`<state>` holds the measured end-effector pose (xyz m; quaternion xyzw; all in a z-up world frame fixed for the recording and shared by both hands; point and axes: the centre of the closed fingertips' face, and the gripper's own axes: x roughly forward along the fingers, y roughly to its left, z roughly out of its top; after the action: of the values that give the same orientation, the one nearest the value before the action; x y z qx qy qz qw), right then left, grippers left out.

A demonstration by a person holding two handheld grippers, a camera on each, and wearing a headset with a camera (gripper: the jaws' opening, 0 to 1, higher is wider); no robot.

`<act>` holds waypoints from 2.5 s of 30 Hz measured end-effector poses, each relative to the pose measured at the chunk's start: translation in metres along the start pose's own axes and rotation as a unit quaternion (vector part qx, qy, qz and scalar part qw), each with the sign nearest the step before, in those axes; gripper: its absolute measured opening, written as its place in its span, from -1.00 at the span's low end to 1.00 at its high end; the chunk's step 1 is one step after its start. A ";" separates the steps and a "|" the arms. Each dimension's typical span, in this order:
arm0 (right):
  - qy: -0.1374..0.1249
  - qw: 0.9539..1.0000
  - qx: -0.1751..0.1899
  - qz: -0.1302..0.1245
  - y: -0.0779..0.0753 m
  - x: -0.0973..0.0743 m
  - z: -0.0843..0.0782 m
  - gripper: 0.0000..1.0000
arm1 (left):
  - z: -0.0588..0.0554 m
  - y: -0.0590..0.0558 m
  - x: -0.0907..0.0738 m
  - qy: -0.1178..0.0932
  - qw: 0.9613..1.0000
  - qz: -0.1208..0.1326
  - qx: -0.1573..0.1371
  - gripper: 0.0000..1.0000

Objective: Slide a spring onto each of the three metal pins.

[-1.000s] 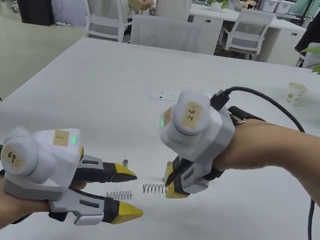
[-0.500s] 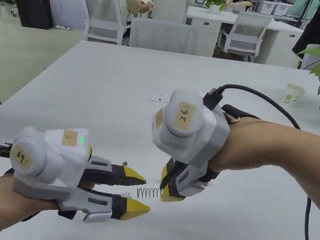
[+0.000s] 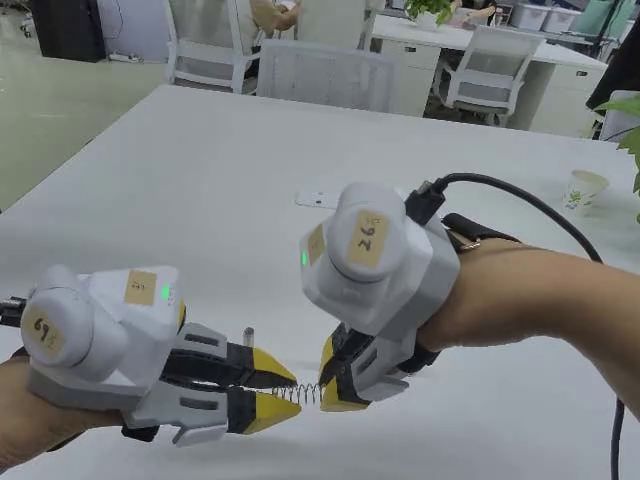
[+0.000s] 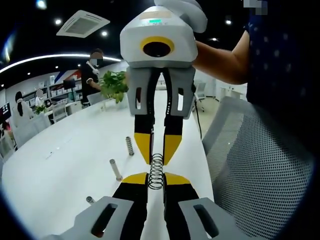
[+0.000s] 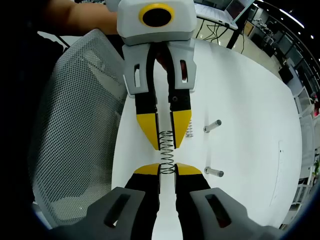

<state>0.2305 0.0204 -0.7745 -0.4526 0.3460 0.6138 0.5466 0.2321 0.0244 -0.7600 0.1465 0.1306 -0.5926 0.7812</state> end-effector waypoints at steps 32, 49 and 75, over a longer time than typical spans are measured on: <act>-0.009 1.000 0.017 0.008 0.002 0.007 -0.005 -0.80 | 0.023 -0.006 -0.005 -0.042 0.999 -0.005 -0.003 -0.95; -0.022 1.000 0.013 0.004 0.003 -0.001 0.001 -0.82 | 0.014 -0.006 0.000 -0.021 1.000 -0.005 0.004 -0.94; -0.045 0.999 0.004 0.006 0.008 -0.014 0.026 -0.82 | 0.009 -0.009 0.003 -0.015 1.000 -0.016 0.007 -0.94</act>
<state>0.2175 0.0380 -0.7524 -0.4206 0.3262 0.6350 0.5598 0.2245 0.0160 -0.7535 0.1408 0.1173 -0.6079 0.7726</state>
